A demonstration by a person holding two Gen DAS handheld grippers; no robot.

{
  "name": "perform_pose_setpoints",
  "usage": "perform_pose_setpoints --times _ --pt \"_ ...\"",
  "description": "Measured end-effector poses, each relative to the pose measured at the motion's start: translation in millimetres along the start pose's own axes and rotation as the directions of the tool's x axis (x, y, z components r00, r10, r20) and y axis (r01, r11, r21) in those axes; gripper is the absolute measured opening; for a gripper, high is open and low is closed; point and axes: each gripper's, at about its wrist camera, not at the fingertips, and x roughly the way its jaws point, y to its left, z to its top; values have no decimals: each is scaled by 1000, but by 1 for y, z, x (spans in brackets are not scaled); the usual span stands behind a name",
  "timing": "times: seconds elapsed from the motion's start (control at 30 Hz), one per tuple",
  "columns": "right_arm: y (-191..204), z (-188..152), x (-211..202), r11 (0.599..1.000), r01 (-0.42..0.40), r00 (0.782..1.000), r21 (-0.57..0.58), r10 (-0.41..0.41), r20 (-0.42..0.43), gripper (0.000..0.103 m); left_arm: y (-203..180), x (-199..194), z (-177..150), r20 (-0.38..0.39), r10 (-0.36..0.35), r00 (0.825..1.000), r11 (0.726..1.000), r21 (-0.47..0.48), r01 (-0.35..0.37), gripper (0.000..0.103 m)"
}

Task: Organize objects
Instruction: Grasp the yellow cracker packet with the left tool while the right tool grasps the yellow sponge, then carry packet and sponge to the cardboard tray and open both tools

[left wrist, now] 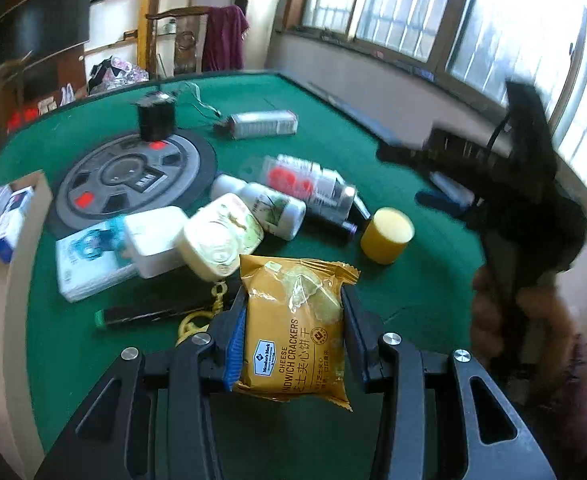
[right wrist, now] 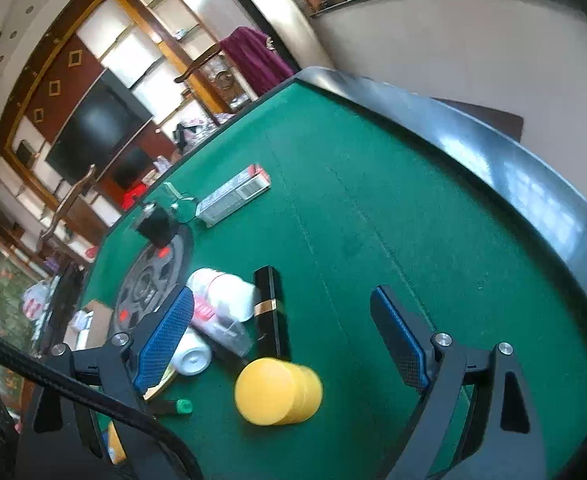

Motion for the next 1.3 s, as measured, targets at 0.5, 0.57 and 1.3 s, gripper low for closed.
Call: perform_pose_setpoints --times 0.5,0.57,1.3 --pt "38 -40 20 912 201 962 -359 -252 -102 40 62 -51 -14 90 -19 996 987 -159 33 37" --pt "39 -41 19 905 218 959 -365 -268 -93 39 72 -56 -18 98 -11 995 984 -177 28 37" --pt "211 -40 0 896 -273 942 -349 175 -287 38 279 -136 -14 99 296 950 881 -412 -231 37"
